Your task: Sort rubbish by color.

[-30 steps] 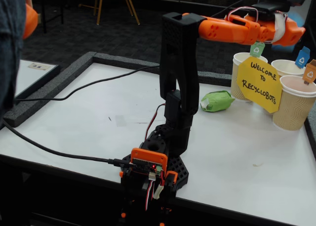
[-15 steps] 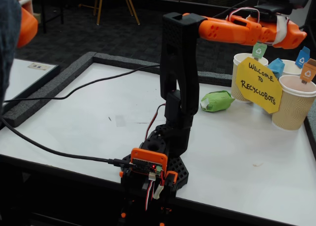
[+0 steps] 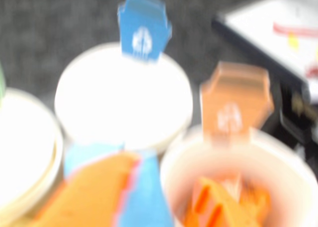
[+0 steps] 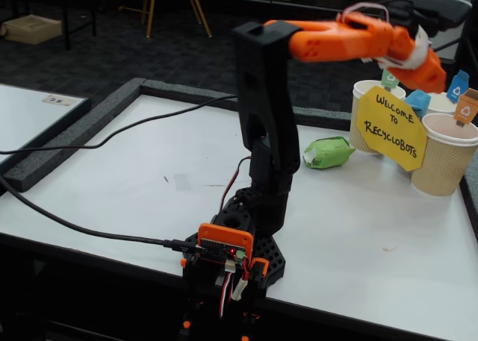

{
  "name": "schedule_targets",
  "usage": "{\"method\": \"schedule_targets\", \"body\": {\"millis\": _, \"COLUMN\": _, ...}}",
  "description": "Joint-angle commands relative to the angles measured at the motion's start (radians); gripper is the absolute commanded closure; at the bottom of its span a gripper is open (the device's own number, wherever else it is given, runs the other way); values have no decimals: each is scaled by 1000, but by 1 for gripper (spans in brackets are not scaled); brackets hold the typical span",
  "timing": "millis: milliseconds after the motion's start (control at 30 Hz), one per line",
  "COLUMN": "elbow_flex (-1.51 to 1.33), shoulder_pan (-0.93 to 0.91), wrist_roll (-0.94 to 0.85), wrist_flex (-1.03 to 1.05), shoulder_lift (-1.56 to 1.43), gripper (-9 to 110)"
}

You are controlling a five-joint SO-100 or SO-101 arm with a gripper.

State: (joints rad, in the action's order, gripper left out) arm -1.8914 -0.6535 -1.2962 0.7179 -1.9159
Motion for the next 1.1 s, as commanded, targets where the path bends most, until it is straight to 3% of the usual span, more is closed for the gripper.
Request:
{"method": "schedule_targets", "body": {"millis": 0, "elbow_flex": 124, "shoulder_pan": 20, "wrist_roll": -8, "wrist_flex": 241, "shoulder_lift": -302, "gripper": 101}}
{"method": "schedule_targets", "body": {"millis": 667, "elbow_flex": 219, "shoulder_pan": 216, "wrist_roll": -6, "wrist_flex": 948, "shoulder_lift": -792, "gripper": 101}}
{"method": "schedule_targets", "body": {"millis": 1067, "elbow_flex": 137, "shoulder_pan": 387, "wrist_roll": -5, "wrist_flex": 982, "shoulder_lift": -788, "gripper": 101}}
